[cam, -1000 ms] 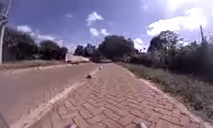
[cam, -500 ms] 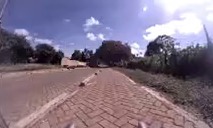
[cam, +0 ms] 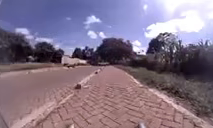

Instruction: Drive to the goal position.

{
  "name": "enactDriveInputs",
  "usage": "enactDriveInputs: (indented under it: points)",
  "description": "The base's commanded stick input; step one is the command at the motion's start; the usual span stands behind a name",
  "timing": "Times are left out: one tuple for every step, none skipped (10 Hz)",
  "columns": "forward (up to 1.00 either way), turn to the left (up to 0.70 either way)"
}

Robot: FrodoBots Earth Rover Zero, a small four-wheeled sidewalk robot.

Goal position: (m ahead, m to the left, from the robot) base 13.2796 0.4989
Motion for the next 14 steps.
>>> enactDriveInputs:
  points:
    - [1.00,-0.02]
    - [1.00,-0.22]
    - [1.00,-0.15]
    - [1.00,0.00]
    - [1.00,0.00]
    - [1.00,0.00]
    - [1.00,0.00]
    - [1.00,0.00]
    - [1.00,0.00]
    - [1.00,0.00]
    - [1.00,0.00]
    - [1.00,0.00]
    - [1.00,0.00]
    - [1.00,0.00]
